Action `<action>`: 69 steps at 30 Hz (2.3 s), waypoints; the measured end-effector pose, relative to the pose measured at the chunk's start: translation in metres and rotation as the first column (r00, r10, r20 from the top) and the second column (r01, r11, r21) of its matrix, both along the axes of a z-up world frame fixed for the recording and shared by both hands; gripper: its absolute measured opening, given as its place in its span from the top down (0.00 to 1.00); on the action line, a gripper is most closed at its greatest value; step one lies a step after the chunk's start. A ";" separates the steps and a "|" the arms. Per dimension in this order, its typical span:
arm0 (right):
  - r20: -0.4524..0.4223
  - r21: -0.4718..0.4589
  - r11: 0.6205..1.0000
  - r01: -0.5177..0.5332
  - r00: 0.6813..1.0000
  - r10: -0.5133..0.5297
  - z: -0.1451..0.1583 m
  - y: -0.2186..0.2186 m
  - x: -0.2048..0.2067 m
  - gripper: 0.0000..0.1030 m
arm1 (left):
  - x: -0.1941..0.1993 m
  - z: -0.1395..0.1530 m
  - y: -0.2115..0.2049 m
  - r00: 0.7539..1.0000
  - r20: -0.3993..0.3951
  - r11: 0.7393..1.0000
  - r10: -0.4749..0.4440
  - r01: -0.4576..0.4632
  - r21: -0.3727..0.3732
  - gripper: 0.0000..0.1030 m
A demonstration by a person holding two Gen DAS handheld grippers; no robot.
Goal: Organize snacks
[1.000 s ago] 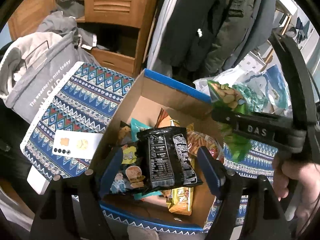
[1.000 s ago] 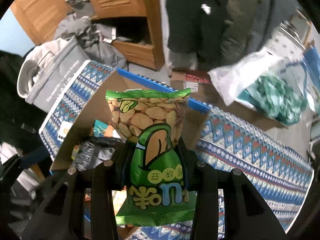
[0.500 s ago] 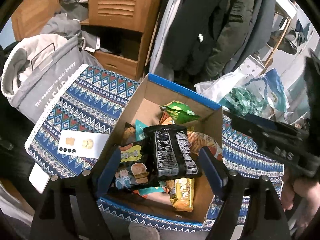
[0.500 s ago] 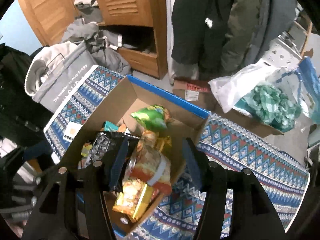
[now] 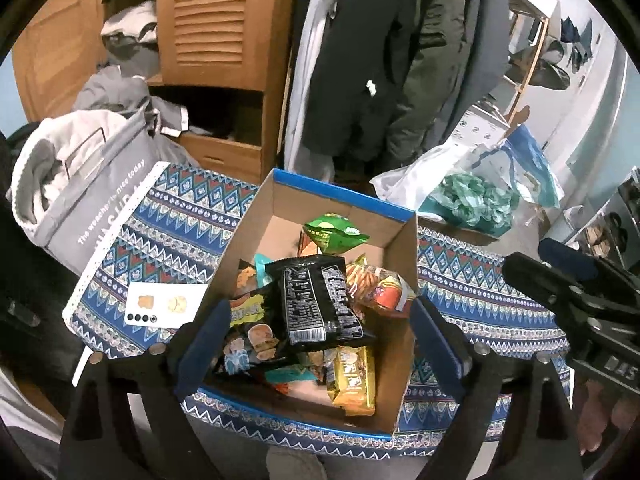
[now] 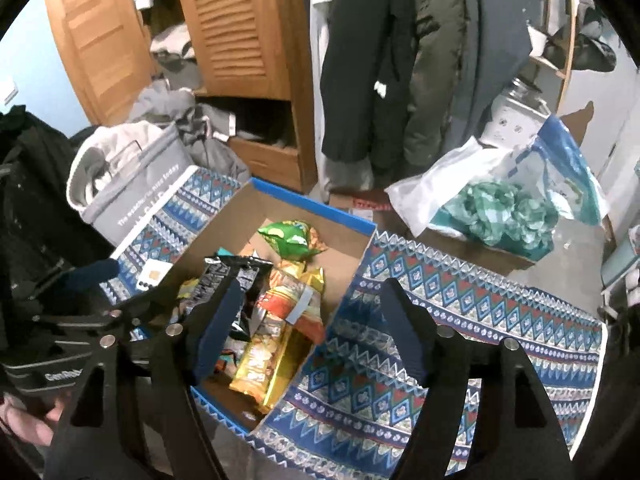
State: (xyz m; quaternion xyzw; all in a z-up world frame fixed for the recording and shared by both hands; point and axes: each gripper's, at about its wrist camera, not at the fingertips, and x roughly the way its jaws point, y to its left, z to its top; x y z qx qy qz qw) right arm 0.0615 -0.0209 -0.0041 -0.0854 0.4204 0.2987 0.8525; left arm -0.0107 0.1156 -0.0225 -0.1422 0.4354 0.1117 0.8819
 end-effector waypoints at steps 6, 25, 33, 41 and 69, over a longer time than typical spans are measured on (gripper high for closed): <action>0.020 0.030 1.000 -0.004 1.000 0.004 0.009 -0.008 -0.013 0.28 | -0.001 0.002 -0.003 1.000 -0.006 1.000 0.010 -0.010 0.005 0.10; 0.009 0.055 0.997 0.059 0.998 -0.060 0.003 -0.038 -0.014 0.28 | -0.003 0.016 -0.020 1.000 0.024 1.000 -0.002 0.001 0.013 0.10; 0.013 0.056 0.997 0.054 0.998 -0.055 0.004 -0.038 -0.016 0.28 | -0.004 0.018 -0.023 1.000 0.015 1.000 -0.001 0.001 0.023 0.10; 0.008 0.053 0.997 0.057 0.998 -0.057 0.004 -0.039 -0.015 0.28 | -0.004 0.017 -0.023 1.000 0.009 1.000 0.003 -0.003 0.019 0.10; 0.007 0.051 0.997 0.057 0.998 -0.058 0.003 -0.038 -0.015 0.28 | -0.003 0.017 -0.023 1.000 -0.009 0.999 -0.007 0.007 0.035 0.10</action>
